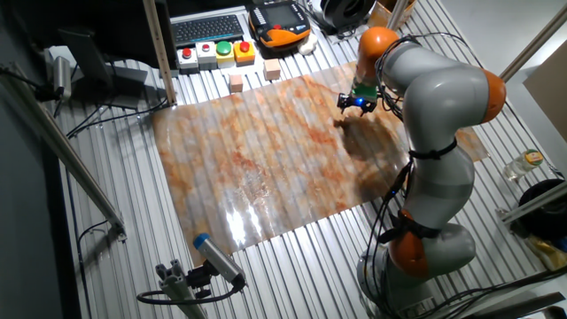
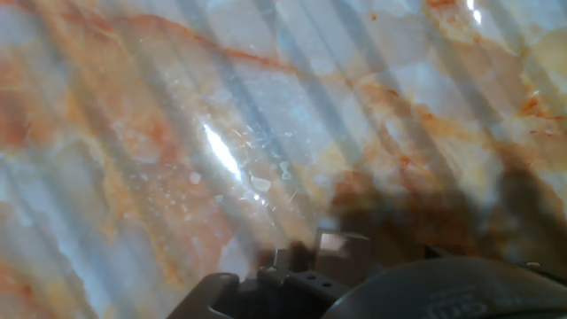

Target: Hold a small block with the gripper and sweep it from left to right on the table

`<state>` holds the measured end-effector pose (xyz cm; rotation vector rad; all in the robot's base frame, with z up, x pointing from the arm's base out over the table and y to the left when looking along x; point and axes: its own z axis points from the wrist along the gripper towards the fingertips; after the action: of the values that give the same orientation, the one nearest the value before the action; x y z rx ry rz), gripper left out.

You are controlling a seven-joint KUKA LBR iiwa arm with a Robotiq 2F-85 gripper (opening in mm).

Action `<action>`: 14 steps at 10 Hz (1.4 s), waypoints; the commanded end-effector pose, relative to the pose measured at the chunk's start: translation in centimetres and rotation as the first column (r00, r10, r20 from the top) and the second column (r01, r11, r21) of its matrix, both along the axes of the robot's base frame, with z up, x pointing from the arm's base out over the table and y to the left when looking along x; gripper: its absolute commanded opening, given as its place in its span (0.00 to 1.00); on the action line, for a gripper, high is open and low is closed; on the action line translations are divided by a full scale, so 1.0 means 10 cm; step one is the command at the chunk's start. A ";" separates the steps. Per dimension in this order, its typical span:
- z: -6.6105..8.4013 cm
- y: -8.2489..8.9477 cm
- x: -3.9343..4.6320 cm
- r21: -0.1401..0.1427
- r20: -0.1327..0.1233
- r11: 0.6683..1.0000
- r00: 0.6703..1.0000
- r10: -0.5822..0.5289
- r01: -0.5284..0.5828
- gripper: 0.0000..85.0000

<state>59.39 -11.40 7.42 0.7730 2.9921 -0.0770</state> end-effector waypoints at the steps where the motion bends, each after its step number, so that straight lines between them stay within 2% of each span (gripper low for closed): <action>1: 0.00 0.00 0.002 -0.008 0.005 1.000 1.000 -0.005 0.005 0.80; 2: 0.00 0.00 0.002 -0.014 0.009 1.000 1.000 -0.009 0.009 0.80; 4: 0.00 0.00 0.002 0.018 -0.004 1.000 1.000 -0.016 0.016 0.80; 5: 0.00 0.00 0.002 0.090 -0.010 0.995 0.999 -0.036 0.037 0.80; 6: 0.00 0.00 0.002 0.141 -0.037 0.989 0.998 -0.045 0.050 0.80; 8: 0.00 0.00 0.002 0.146 -0.049 0.987 0.997 -0.058 0.065 0.80; 9: 0.00 0.00 0.002 0.118 -0.055 0.991 0.997 -0.054 0.060 0.80; 10: 0.00 0.00 0.002 0.088 -0.071 0.994 0.996 -0.057 0.063 0.80; 11: 0.00 0.00 0.002 0.077 -0.076 0.995 0.995 -0.061 0.066 0.80; 13: 0.00 0.00 0.002 0.080 -0.079 0.994 0.995 -0.062 0.068 0.80; 14: 0.00 0.00 0.002 0.071 -0.078 0.995 0.995 -0.061 0.066 0.80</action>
<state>59.42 -11.33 7.46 0.8921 3.0582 0.0020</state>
